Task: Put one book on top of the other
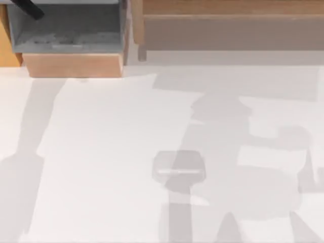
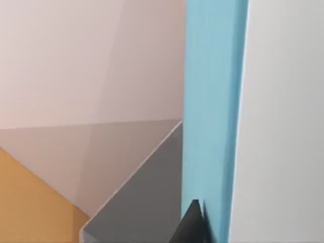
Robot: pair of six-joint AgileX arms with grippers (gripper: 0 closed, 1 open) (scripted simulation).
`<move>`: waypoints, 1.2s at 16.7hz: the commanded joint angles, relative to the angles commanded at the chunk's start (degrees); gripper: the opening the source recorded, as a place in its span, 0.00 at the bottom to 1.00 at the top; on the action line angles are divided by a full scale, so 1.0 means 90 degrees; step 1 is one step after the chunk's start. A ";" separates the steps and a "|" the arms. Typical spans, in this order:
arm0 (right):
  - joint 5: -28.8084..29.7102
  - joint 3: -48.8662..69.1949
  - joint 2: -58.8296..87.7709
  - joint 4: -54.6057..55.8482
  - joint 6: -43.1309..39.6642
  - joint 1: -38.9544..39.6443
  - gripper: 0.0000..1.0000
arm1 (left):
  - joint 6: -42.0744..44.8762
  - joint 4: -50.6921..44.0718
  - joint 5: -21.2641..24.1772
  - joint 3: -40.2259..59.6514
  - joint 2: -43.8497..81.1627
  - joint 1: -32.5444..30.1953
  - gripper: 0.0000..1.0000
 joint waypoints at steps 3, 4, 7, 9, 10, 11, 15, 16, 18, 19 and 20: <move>0.0000 0.0000 0.0000 0.0000 0.0000 0.0000 1.00 | 0.2339 -0.0410 0.1072 -0.0866 -0.0695 0.0927 0.00; 0.0000 0.0000 0.0000 0.0000 0.0000 0.0000 1.00 | 0.3134 -0.0570 0.1399 -0.1144 -0.0860 0.1328 0.00; 0.0000 0.0000 0.0000 0.0000 0.0000 0.0000 1.00 | 0.5433 -0.1096 0.2225 -0.1902 -0.1090 0.2753 0.00; 0.0000 0.0000 0.0000 0.0000 0.0000 0.0000 1.00 | 0.6790 -0.1471 0.2644 -0.2333 -0.1035 0.3795 0.00; 0.0000 0.0000 0.0000 0.0000 0.0000 0.0000 1.00 | 0.7396 -0.1661 0.2817 -0.2524 -0.0963 0.4313 0.00; 0.0000 0.0000 0.0000 0.0000 0.0000 0.0000 1.00 | 0.7946 -0.1847 0.2964 -0.2696 -0.0869 0.4811 0.00; 0.0000 0.0000 0.0000 0.0000 0.0000 0.0000 1.00 | 0.9532 -0.2493 0.3364 -0.3223 -0.0453 0.6387 0.00; 0.0000 0.0000 0.0000 0.0000 0.0000 0.0000 1.00 | 0.9765 -0.2611 0.3428 -0.3314 -0.0379 0.6635 0.00; 0.0000 0.0000 0.0000 0.0000 0.0000 0.0000 1.00 | 1.0032 -0.2760 0.3514 -0.3430 -0.0289 0.6929 0.00; 0.0000 0.0000 0.0000 0.0000 0.0000 0.0000 1.00 | 1.0072 -0.2785 0.3530 -0.3450 -0.0275 0.6976 0.00; 0.0000 0.0000 0.0000 0.0000 0.0000 0.0000 1.00 | 1.0072 -0.2785 0.3530 -0.3450 -0.0275 0.6976 0.00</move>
